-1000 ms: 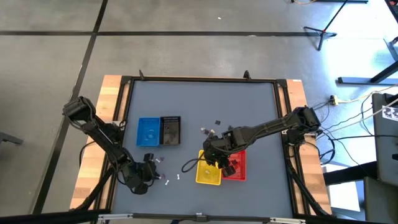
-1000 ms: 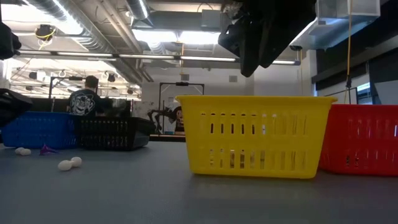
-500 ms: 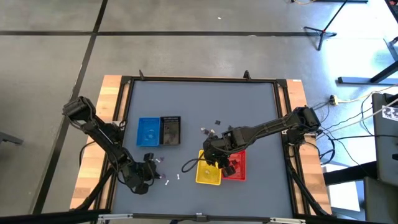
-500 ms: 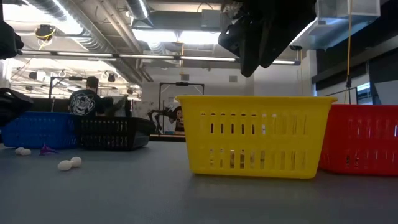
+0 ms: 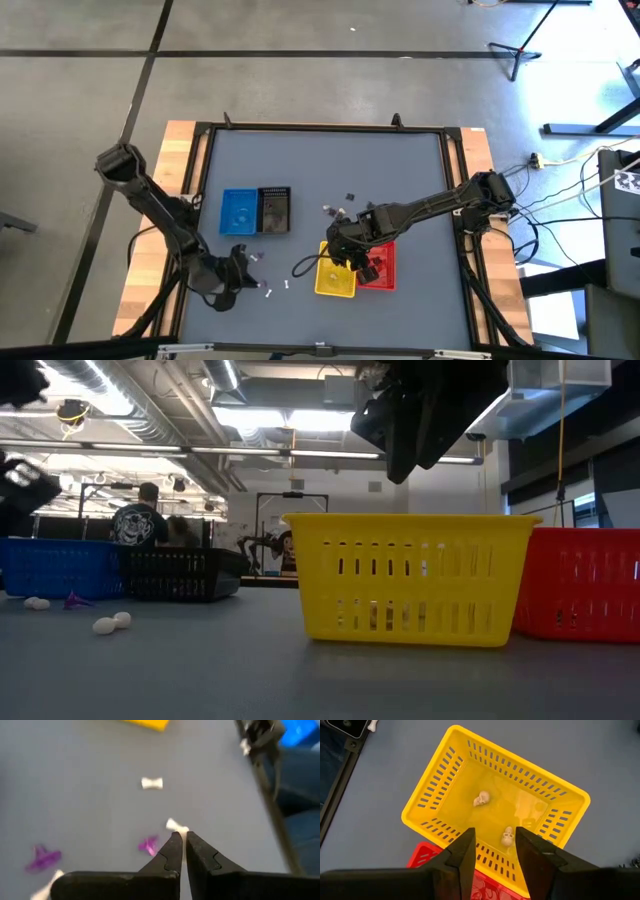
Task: Sort Halloween decoration
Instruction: Put the bone toy into blue bin, then put the spider toy into the red bin
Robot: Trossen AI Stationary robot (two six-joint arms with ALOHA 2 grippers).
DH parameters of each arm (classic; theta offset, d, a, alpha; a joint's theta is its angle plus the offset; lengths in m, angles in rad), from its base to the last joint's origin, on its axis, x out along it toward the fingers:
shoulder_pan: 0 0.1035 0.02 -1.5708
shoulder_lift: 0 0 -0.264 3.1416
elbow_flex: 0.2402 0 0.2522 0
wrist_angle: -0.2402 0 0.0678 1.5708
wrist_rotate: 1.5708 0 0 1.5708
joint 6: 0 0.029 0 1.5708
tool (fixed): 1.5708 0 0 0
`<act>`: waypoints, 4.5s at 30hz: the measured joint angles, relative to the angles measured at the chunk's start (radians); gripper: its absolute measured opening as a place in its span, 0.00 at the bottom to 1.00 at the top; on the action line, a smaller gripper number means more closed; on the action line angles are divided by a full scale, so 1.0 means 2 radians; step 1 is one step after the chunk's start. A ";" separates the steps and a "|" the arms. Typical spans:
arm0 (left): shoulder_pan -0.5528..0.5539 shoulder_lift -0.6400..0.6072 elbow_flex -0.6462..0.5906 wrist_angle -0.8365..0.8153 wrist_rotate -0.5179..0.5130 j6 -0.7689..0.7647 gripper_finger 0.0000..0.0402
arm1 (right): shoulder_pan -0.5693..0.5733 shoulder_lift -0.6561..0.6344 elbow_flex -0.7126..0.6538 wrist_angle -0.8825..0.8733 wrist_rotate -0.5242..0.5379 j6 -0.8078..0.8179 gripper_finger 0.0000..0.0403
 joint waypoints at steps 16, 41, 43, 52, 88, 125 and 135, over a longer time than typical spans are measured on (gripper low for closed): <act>0.128 -0.234 0.001 -0.299 -0.006 0.001 0.00 | -0.008 0.000 0.000 -0.026 0.030 -0.004 0.34; 0.216 -0.292 0.001 -0.496 -0.004 -0.035 0.07 | -0.174 0.000 -0.001 -0.165 0.027 -0.032 0.34; 0.219 -0.292 0.001 -0.496 -0.005 -0.042 0.11 | -0.183 -0.001 -0.010 -0.154 0.025 -0.033 0.34; 0.225 -0.292 0.001 -0.495 -0.009 -0.055 0.25 | -0.216 0.000 -0.104 -0.094 0.025 -0.043 0.34; 0.225 -0.291 0.001 -0.495 -0.020 -0.054 0.26 | -0.222 -0.003 -0.203 0.018 0.108 -0.013 0.34; 0.225 -0.291 0.001 -0.495 -0.031 -0.054 0.26 | -0.223 -0.001 -0.204 0.019 0.124 -0.013 0.07; 0.225 -0.292 0.001 -0.493 -0.031 -0.054 0.26 | -0.223 -0.028 -0.189 -0.004 0.116 -0.013 0.06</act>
